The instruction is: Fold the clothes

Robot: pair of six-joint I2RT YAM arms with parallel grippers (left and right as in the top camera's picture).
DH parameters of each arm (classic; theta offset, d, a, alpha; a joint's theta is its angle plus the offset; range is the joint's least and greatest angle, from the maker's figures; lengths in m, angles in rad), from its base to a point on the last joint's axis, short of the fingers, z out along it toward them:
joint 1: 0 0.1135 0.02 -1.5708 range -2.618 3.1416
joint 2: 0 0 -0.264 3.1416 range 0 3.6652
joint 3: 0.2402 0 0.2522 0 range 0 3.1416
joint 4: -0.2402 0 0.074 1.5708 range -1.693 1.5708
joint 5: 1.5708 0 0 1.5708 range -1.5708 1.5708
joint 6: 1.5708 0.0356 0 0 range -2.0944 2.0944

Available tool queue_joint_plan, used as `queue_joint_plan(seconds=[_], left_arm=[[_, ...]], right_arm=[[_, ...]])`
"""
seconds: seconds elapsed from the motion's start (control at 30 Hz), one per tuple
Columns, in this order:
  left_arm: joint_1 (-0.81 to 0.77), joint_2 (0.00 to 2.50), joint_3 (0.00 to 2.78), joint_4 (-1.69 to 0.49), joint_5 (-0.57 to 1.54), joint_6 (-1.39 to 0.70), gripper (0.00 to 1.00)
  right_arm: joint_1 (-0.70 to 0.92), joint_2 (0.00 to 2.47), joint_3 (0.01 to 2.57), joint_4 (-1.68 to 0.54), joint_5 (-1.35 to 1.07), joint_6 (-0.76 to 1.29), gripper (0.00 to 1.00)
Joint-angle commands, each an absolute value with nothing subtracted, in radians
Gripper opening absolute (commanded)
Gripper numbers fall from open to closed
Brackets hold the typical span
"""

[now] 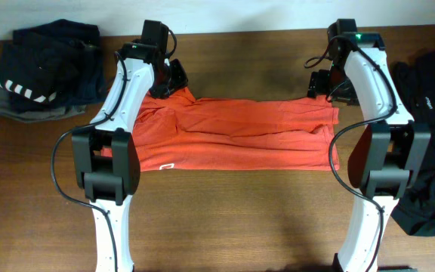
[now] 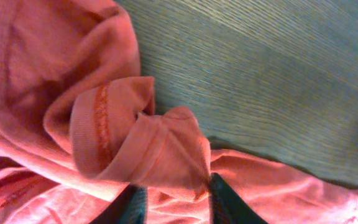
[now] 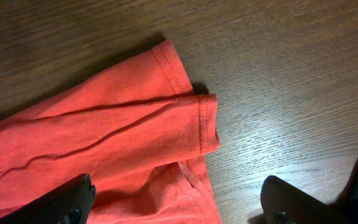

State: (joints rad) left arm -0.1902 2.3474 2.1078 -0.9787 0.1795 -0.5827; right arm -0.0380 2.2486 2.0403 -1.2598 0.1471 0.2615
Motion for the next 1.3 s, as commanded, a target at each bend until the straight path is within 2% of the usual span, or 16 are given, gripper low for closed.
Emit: queue_joint_plan(seconds=[0.0,0.13,0.27,0.3,0.37,0.4,0.43,0.6,0.77,1.07,1.2,1.27], left_arm=[[-0.185,2.347,2.126,-0.976,0.129,-0.592,0.22],[-0.185,2.347,2.126,-0.977,0.13,-0.592,0.08],[-0.185,2.347,2.126,-0.977,0.129,-0.591,0.07],[-0.185,2.347,2.126,-0.977,0.13,-0.591,0.28],[-0.187,2.347,2.126,-0.976,0.13,-0.591,0.51],[-0.187,2.347,2.126,-0.976,0.13,-0.591,0.71],[-0.188,2.347,2.126,-0.977,0.131,-0.591,0.78],[-0.19,2.347,2.126,-0.984,0.122,-0.695,0.78],[-0.19,2.347,2.126,-0.984,0.026,-0.772,0.78],[-0.195,2.351,2.126,-0.96,-0.035,-0.822,0.78],[-0.202,2.357,2.126,-0.954,-0.035,-0.822,0.7],[-0.203,2.357,2.126,-0.954,-0.035,-0.822,0.7]], right_arm=[[-0.041,2.217,2.048,-1.26,0.142,0.266,0.91],[-0.041,2.217,2.048,-1.26,0.142,0.266,0.9],[-0.041,2.217,2.048,-1.26,0.142,0.266,0.91],[-0.041,2.217,2.048,-1.259,0.142,0.266,0.91],[-0.041,2.217,2.048,-1.259,0.142,0.266,0.91],[-0.041,2.217,2.048,-1.257,0.142,0.266,0.91],[-0.041,2.217,2.048,-1.254,0.142,0.266,0.9],[-0.041,2.217,2.048,-1.225,0.142,0.266,0.91],[-0.041,2.217,2.048,-1.207,0.142,0.266,0.91],[-0.041,2.217,2.048,-1.207,0.142,0.239,0.91],[-0.041,2.217,2.048,-1.207,0.142,0.239,0.91],[-0.041,2.217,2.048,-1.208,0.142,0.239,0.91]])
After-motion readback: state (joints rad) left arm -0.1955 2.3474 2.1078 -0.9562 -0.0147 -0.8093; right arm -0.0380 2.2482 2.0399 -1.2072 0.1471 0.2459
